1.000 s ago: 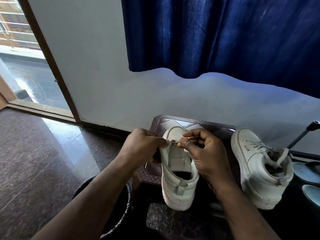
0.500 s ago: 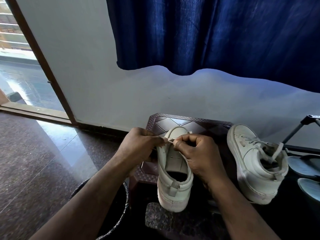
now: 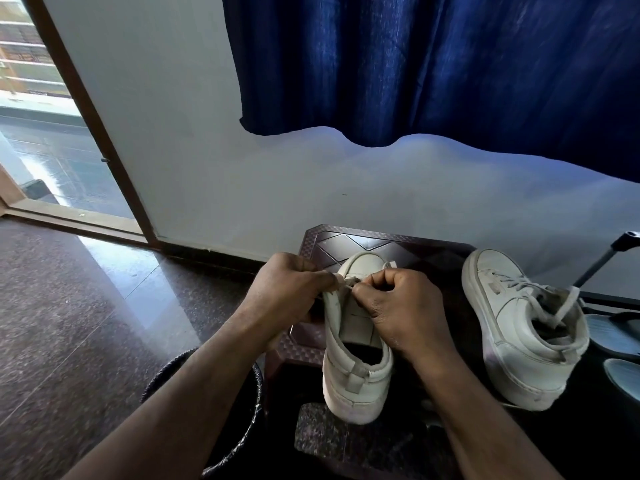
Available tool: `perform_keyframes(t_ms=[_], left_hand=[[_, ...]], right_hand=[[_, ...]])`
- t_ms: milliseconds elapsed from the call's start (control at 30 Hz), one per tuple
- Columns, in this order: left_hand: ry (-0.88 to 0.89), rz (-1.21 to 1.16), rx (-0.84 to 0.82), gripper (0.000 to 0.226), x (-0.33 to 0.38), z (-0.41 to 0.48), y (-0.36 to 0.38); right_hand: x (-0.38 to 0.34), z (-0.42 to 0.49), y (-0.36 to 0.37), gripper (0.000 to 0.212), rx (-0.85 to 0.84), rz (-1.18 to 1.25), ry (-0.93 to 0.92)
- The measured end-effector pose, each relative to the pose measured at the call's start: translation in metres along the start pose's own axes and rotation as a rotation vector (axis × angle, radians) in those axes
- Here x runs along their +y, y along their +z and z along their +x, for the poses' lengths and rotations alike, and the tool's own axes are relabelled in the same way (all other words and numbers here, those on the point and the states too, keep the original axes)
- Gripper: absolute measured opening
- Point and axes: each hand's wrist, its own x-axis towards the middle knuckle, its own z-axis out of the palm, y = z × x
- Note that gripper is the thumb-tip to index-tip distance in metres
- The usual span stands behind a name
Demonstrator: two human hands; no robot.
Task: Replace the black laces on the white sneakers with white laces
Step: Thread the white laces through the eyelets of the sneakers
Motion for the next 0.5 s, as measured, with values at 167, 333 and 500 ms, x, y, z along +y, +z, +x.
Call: perform_keyframes(t_ms=[167,333,500], left_hand=[[0.026,0.04,-0.008,0.056,0.001,-0.004,0.0],[-0.054,-0.138,-0.077,0.039,0.004,-0.003,0.0],[-0.041,-0.003,-0.062,0.016,-0.001,0.004,0.005]], right_hand=[[0.003,0.001,0.0,0.019,-0.018,0.009,-0.013],[0.012,0.005,0.0,0.014,-0.091,0.146,-0.01],[0.015,0.004,0.0,0.009,-0.11,0.205,-0.04]])
